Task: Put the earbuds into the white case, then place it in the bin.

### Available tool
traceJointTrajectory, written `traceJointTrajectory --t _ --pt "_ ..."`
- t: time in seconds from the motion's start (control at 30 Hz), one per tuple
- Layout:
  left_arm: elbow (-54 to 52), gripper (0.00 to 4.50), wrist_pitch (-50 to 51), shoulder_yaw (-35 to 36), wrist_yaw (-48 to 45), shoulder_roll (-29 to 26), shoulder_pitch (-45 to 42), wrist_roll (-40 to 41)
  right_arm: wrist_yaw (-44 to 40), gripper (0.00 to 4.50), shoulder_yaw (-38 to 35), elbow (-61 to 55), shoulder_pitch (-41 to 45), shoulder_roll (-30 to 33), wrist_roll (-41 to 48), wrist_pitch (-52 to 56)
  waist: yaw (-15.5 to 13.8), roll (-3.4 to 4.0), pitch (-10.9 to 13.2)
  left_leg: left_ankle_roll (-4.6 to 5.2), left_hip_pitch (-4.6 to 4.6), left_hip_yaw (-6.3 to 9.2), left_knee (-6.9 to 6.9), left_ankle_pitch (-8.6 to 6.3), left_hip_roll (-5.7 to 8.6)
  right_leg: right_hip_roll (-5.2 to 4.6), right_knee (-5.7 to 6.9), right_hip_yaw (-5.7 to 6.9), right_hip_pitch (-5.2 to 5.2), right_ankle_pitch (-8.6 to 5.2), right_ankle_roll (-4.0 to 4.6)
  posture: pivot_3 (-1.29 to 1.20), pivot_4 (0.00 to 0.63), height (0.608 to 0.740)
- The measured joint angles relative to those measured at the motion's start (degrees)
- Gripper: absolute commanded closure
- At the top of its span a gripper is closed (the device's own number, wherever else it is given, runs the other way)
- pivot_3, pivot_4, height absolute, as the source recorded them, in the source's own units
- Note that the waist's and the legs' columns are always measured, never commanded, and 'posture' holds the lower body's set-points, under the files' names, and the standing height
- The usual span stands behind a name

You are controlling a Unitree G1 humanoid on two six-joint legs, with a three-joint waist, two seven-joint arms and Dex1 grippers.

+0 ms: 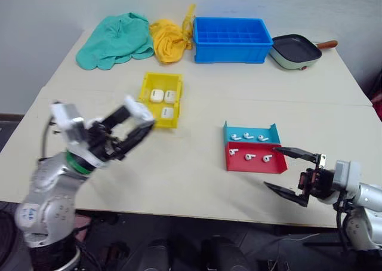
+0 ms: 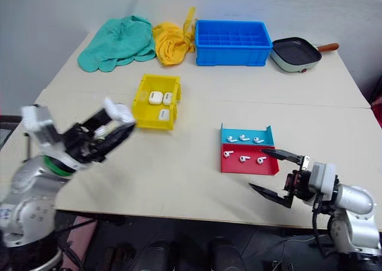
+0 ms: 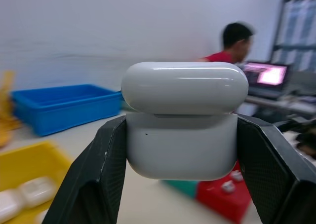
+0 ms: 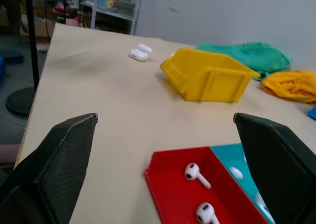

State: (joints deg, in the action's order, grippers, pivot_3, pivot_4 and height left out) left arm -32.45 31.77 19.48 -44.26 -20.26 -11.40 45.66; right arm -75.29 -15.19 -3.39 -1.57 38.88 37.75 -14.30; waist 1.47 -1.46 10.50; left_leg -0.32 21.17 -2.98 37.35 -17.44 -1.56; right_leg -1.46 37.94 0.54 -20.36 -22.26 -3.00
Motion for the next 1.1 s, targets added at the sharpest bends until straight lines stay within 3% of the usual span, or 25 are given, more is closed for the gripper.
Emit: traceJointTrajectory --t 0.13,0.3,0.57,0.8,0.97,1.1 --pt "1.5 1.69 -5.8 -8.1 -5.2 4.8 -1.9 0.7 5.2 0.0 -2.3 -4.5 -4.4 3.3 -2.0 5.5 -0.1 0.17 0.0 0.03 0.01 -0.05 0.04 0.02 0.04 0.01 -0.05 -0.09 0.04 0.0 0.0 0.0 0.15 0.74" --pt "11.2 1.69 -14.7 -17.6 -14.0 9.5 -4.9 -3.0 12.4 0.0 -7.7 -11.7 -12.4 7.8 -5.9 13.7 -0.2 0.19 0.0 0.06 0.0 -0.1 0.04 0.05 0.08 0.05 -0.11 -0.2 0.07 0.0 0.0 0.0 0.15 0.74" --pt "25.0 1.69 -28.6 -25.2 -24.0 15.1 -6.4 -8.7 11.3 0.0 -16.4 -10.4 -22.2 9.2 -8.7 16.1 -0.5 0.19 0.0 0.16 -0.05 -0.45 0.01 0.06 0.08 0.1 -0.26 -0.58 0.08 0.0 0.0 0.0 0.15 0.74" --pt "25.8 1.69 -30.1 -25.1 -25.9 16.1 -4.7 -6.5 10.6 0.0 -13.5 -11.8 -13.7 18.7 -9.2 25.4 0.2 0.21 0.0 0.21 -0.16 -0.61 0.01 0.13 0.04 0.19 -0.19 -0.83 0.13 0.0 0.0 0.0 0.15 0.74" --pt "26.3 1.69 -31.7 -25.1 -28.3 14.9 -2.6 -6.5 8.1 0.0 -3.4 -12.6 0.4 28.5 -9.2 35.8 0.0 0.32 0.0 0.23 -0.07 -0.6 0.06 0.13 0.04 0.18 -0.21 -0.84 0.01 0.0 -0.01 0.0 0.15 0.74" --pt "26.9 1.69 -32.4 -24.9 -28.8 14.4 -1.3 -6.7 5.1 0.93 4.9 -11.7 9.1 30.5 -11.4 37.2 -0.3 0.31 0.0 0.3 0.04 -0.51 0.12 0.08 0.05 0.13 -0.27 -0.83 -0.03 0.02 -0.03 0.0 0.15 0.74"
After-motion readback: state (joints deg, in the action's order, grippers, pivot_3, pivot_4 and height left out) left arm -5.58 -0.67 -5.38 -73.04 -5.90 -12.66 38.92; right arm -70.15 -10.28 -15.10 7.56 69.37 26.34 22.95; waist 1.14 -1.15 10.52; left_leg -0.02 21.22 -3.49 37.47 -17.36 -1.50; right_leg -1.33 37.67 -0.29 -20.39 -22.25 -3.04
